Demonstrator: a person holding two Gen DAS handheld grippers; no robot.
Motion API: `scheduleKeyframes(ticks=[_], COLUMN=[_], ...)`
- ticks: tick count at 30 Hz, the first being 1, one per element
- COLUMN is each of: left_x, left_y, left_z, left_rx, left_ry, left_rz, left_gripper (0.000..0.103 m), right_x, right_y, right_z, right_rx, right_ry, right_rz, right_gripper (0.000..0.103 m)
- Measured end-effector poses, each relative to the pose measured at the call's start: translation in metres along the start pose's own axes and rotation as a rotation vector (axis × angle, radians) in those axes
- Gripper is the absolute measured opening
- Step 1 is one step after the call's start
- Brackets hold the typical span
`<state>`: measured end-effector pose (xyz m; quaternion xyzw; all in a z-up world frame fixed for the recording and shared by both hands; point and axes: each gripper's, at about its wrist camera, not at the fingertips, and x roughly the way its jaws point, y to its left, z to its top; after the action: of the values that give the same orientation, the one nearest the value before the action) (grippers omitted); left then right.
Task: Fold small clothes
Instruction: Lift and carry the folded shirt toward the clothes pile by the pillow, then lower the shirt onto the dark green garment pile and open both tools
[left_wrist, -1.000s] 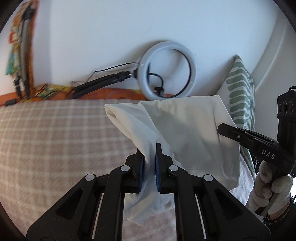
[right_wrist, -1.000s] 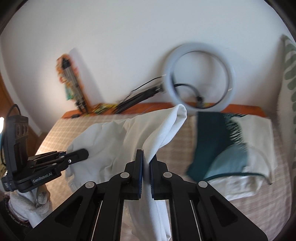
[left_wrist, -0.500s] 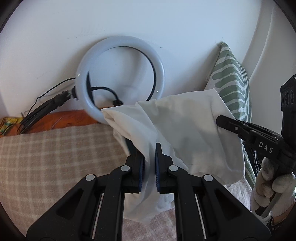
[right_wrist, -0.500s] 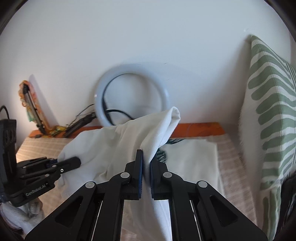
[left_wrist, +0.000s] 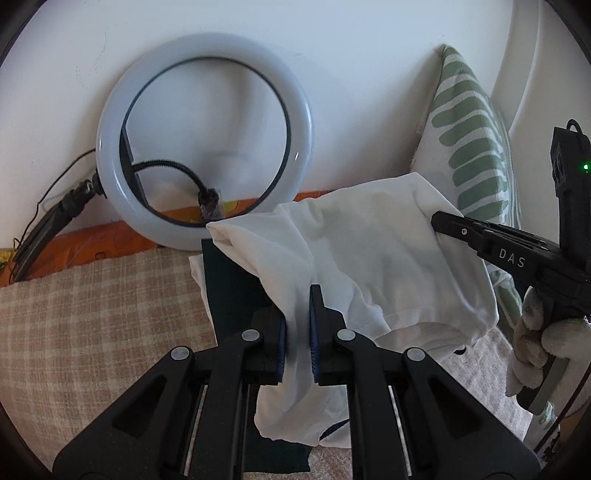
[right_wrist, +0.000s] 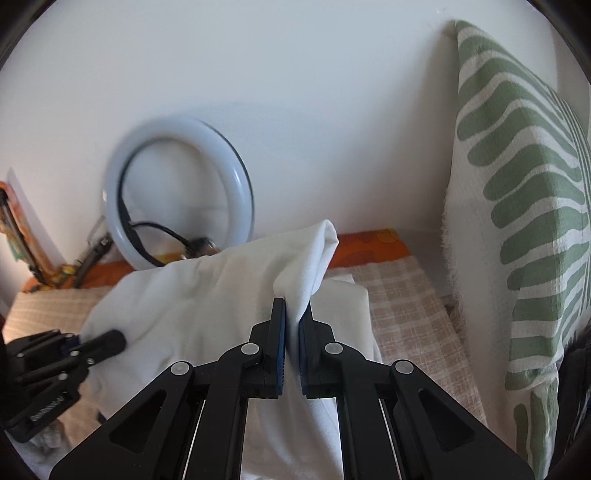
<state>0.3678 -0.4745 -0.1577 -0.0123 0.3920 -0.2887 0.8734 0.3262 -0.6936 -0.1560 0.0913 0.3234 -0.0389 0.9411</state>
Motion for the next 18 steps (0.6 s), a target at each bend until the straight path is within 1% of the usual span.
scheduleKeyframes(ticks=[3,7,9,10,11,13,15,17,18], left_x=[0.009,0.019,0.022,0.023,0.024,0.024,0.019,0.014,0.012], left_y=[0.001,0.01,0.013,0.013,0.012,0.012,0.013,0.015,0.014], left_z=[-0.004,-0.01,-0.015,-0.017,-0.021,-0.024,-0.026,-0.027,-0.027], left_rx=[0.013,0.011,0.017,0.025,0.035,0.048,0.045,0.042,0.043], left_ry=[0.015,0.043,0.051,0.055,0.062,0.072,0.066,0.066,0.066], left_rz=[0.034,0.065,0.071,0.078,0.084,0.097,0.095,0.089,0.087], left_gripper=[0.008,0.009,0.009,0.014,0.016,0.029,0.032,0.032,0.032], right_x=[0.013,0.031,0.042,0.046,0.05,0.062,0.072,0.075,0.074], right_y=[-0.002,-0.007,-0.011,-0.011,-0.01,-0.008,-0.008,-0.01,-0.011], right_z=[-0.005,-0.007,-0.009,-0.01,-0.012,-0.016,-0.019,-0.021,-0.021], right_rx=[-0.023,-0.02,-0.019,-0.023,-0.034,-0.065,-0.087,-0.091,-0.08], right_ry=[0.018,0.047,0.066,0.076,0.087,0.127,0.164,0.186,0.188], right_rz=[-0.02,-0.054,-0.085,-0.099,-0.12,-0.181,-0.227,-0.279,-0.29], right_gripper=[0.004,0.004,0.004,0.004,0.004,0.004,0.005,0.012,0.012])
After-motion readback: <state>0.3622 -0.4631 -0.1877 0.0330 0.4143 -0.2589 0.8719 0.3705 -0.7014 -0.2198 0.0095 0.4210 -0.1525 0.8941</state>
